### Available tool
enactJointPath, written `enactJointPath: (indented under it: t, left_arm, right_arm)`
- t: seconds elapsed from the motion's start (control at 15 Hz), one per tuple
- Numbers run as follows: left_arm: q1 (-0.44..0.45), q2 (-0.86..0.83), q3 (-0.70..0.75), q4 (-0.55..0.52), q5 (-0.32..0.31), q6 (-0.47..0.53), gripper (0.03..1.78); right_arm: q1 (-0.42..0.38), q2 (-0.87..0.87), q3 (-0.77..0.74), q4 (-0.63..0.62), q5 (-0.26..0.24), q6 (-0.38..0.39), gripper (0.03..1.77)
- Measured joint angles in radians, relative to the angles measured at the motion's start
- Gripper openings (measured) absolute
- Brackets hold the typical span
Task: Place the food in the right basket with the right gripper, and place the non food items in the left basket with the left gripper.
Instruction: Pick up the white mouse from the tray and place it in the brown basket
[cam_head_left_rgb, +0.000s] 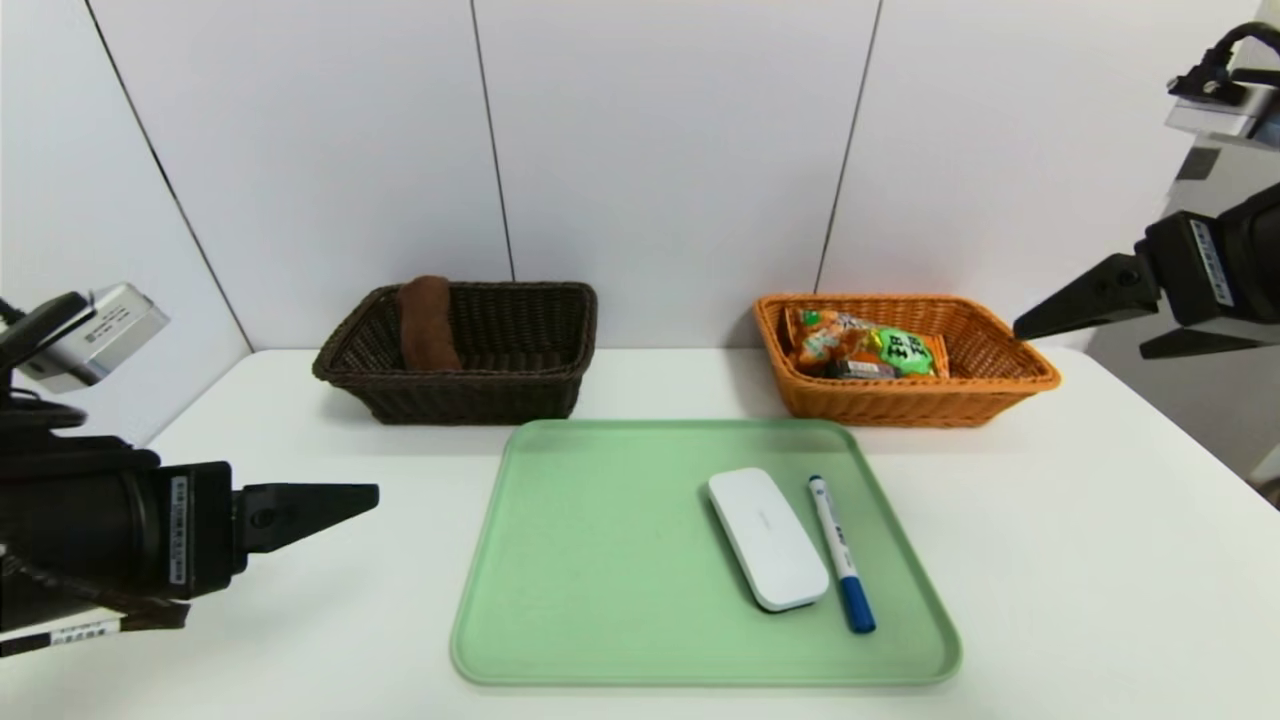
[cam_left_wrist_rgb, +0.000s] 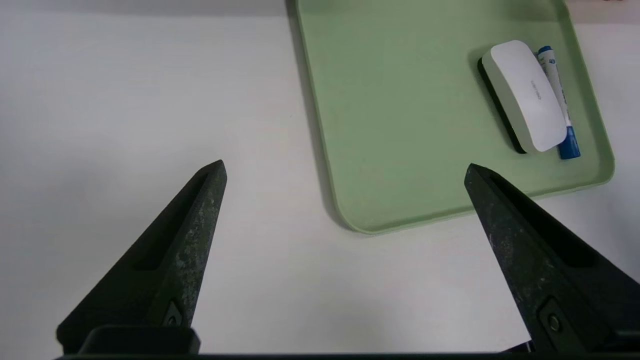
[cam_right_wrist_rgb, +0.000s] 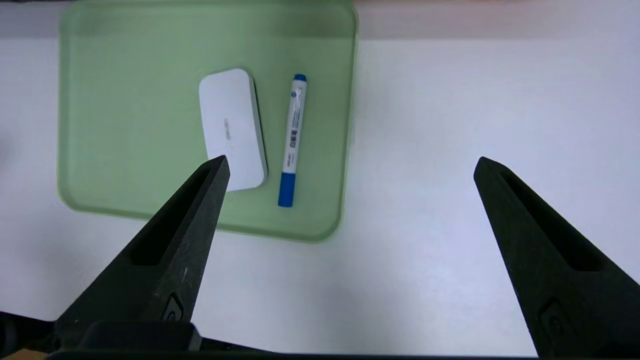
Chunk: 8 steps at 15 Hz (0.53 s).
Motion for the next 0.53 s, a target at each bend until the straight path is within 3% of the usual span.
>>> enactJointPath:
  t: [0.27,0.53]
  left_arm:
    - [-0.076,0.14,-0.128,-0.002,0.006,-0.006,1.69]
    - [-0.173,0.305,-0.275,-0.001,0.017,-0.034,1.69]
  right_arm:
    - [0.041,-0.074,0.072,-0.008,0.031,-0.017,1.69]
    - [0.124,-0.107,0.154,-0.079,0.023,-0.067,1.69]
